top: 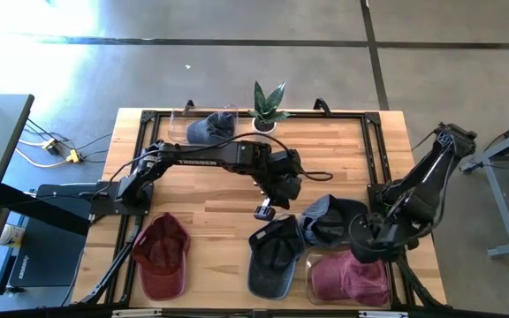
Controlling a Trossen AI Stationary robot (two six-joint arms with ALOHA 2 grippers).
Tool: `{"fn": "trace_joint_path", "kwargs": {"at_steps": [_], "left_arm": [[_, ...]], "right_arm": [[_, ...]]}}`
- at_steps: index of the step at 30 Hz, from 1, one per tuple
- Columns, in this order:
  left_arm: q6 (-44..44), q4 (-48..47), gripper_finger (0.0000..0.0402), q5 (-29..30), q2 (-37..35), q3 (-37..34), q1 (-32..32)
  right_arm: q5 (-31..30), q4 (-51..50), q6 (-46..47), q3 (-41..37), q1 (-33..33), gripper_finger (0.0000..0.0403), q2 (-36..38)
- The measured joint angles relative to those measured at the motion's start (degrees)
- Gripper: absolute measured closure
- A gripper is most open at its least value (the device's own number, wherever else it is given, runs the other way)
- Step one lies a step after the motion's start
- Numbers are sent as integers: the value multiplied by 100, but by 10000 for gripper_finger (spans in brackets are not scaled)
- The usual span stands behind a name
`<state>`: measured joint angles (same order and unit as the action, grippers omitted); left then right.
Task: Pick & Place hat
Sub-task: Put the top red cap into the bottom transparent bin
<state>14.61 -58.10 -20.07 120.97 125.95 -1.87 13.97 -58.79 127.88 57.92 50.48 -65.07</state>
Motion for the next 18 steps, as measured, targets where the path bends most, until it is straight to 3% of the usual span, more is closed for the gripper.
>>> {"fn": "trace_joint_path", "kwargs": {"at_steps": [6, 10, 14, 18], "left_arm": [[16, -123, 401, -7, 0, 0, 0], [16, -264, 401, -7, 0, 0, 0], [16, -250, 401, -7, 0, 0, 0], [24, -250, 401, -5, 0, 0, 0]], "right_arm": [[-216, 1223, -81, -1297, -186, 165, 506], [-396, 2587, -203, -1970, -215, 175, 718], [-419, 3443, -210, -2281, -212, 230, 777], [-421, 3648, -167, -2199, -212, 323, 775]]}}
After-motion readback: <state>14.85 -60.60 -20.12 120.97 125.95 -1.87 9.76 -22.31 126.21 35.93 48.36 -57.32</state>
